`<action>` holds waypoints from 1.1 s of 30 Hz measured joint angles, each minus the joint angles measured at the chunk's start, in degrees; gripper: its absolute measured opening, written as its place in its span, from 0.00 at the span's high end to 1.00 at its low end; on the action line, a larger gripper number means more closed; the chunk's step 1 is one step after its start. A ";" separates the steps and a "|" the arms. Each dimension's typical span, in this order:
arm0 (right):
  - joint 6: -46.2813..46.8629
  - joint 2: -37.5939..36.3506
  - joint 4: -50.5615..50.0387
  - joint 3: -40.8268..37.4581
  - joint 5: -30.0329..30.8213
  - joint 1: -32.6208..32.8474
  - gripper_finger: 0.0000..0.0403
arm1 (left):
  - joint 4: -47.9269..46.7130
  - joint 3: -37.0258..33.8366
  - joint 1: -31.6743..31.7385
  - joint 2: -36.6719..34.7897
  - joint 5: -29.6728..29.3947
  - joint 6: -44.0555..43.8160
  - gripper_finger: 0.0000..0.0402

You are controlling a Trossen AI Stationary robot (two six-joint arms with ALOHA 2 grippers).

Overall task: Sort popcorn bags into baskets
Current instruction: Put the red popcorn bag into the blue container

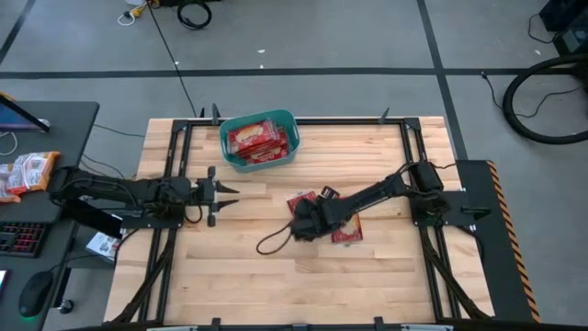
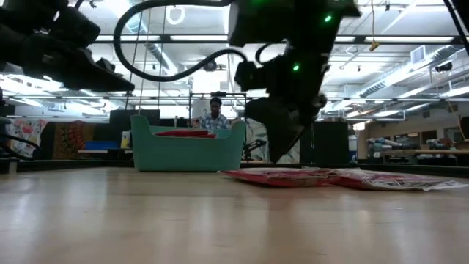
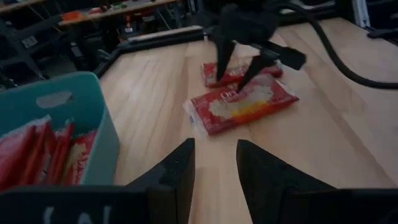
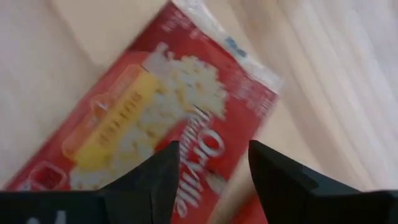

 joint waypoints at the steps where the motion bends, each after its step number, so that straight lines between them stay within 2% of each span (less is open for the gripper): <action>1: -1.67 0.09 2.32 -0.67 -1.18 -0.82 0.52 | -0.08 -0.30 -0.44 -0.02 0.26 -0.27 0.69; 6: -11.75 0.85 16.64 -3.52 -7.99 -4.58 0.53 | -1.51 -0.64 -2.38 -0.02 3.91 -1.80 0.69; 10: -20.40 1.18 25.34 -3.43 -9.24 -6.29 0.54 | -2.28 -0.64 -3.70 -0.01 6.00 -3.46 0.69; 14: -31.19 1.05 35.76 -2.54 -16.20 -7.38 0.55 | -2.60 -0.64 -4.60 0.00 6.05 -3.93 0.69; 17: -36.39 0.07 35.71 -2.72 -18.46 -7.54 0.56 | -2.64 -0.64 -5.24 -0.02 6.05 -4.54 0.69; 22: -40.74 -3.59 33.38 -2.61 -18.61 -7.12 0.57 | -2.89 -0.64 -6.99 0.05 6.07 -6.12 0.69; 33: -35.33 -5.57 20.52 -2.92 -13.61 -4.51 0.58 | -2.12 -0.62 -10.99 6.00 1.83 -5.28 0.69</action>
